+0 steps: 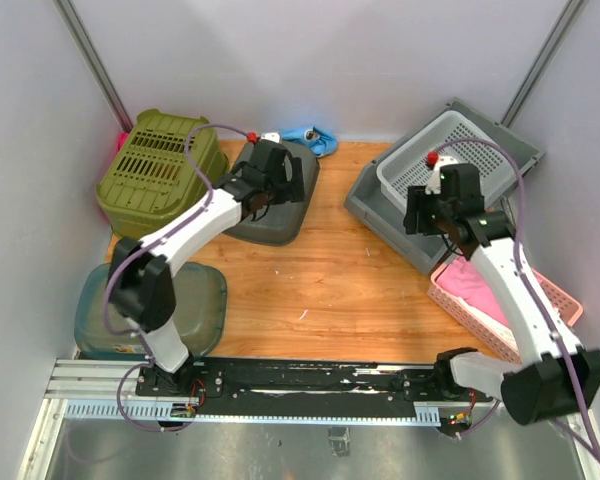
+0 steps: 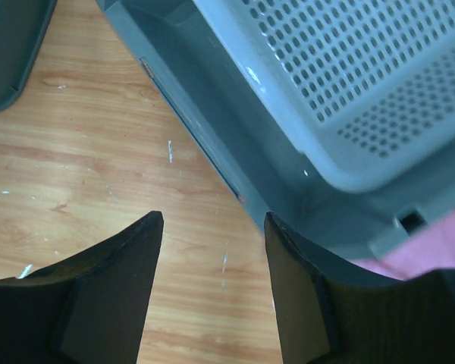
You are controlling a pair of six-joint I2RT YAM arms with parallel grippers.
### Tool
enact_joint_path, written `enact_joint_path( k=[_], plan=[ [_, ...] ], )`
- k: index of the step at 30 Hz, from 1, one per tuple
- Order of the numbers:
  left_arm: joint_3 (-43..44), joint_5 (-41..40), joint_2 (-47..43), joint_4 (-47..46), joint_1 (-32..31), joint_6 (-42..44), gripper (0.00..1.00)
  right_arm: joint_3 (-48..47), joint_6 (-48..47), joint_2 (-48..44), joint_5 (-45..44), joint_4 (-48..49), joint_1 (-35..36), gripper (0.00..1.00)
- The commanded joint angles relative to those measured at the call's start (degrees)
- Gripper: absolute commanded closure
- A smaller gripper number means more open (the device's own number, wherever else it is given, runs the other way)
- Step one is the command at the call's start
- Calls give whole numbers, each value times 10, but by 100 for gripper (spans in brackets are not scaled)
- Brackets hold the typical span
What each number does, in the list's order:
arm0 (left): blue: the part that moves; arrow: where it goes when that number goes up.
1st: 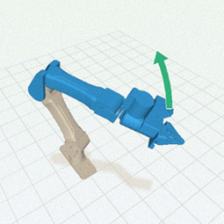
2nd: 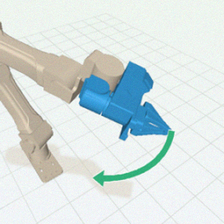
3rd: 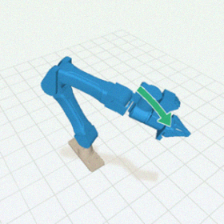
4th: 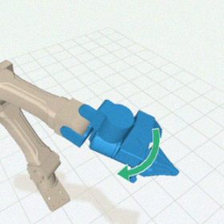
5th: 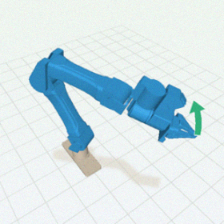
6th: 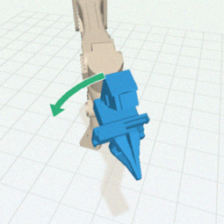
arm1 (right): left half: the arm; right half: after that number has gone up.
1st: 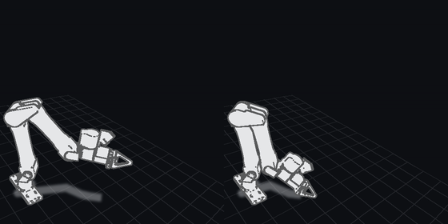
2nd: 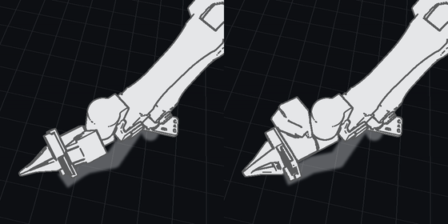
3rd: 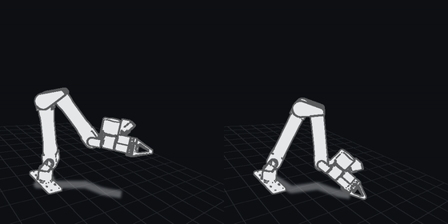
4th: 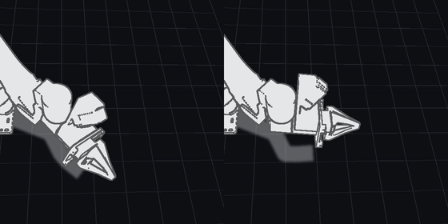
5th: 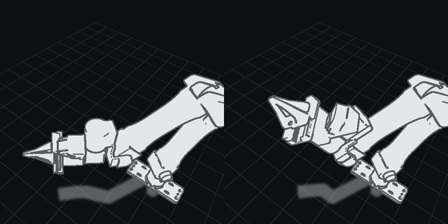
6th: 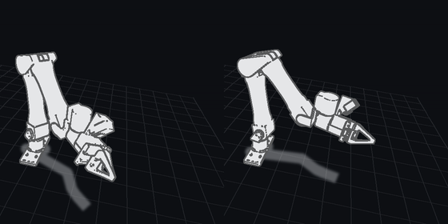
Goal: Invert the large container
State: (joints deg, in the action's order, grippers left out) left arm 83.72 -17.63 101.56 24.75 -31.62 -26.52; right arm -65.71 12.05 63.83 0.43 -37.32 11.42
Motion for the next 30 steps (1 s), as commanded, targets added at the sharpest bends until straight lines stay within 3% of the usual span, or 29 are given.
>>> enact_joint_path(
  k=[1, 8, 15, 19, 22, 24, 30],
  plan=[
    [-25, 128, -98, -7, 2, 26, 1, -27, -121, 83, 7, 86, 23, 42],
    [-143, 218, -222, -24, 2, -3, 1, -92, -244, 225, 6, 118, 23, 33],
    [-208, 214, -300, -25, 2, -8, 1, -153, -353, 335, 30, 103, 13, 32],
    [-224, 197, -327, -20, 2, -10, 1, -184, -378, 378, 86, 70, -6, 46],
    [-223, 185, -336, -10, 2, -8, 1, -207, -397, 391, 75, 27, -11, 84],
    [-220, 179, -339, -4, 2, -6, 1, -217, -407, 379, 71, 6, -10, 96],
    [-204, 175, -340, 2, 2, -10, 1, -246, -412, 269, 49, 0, 6, 99]
  ],
)
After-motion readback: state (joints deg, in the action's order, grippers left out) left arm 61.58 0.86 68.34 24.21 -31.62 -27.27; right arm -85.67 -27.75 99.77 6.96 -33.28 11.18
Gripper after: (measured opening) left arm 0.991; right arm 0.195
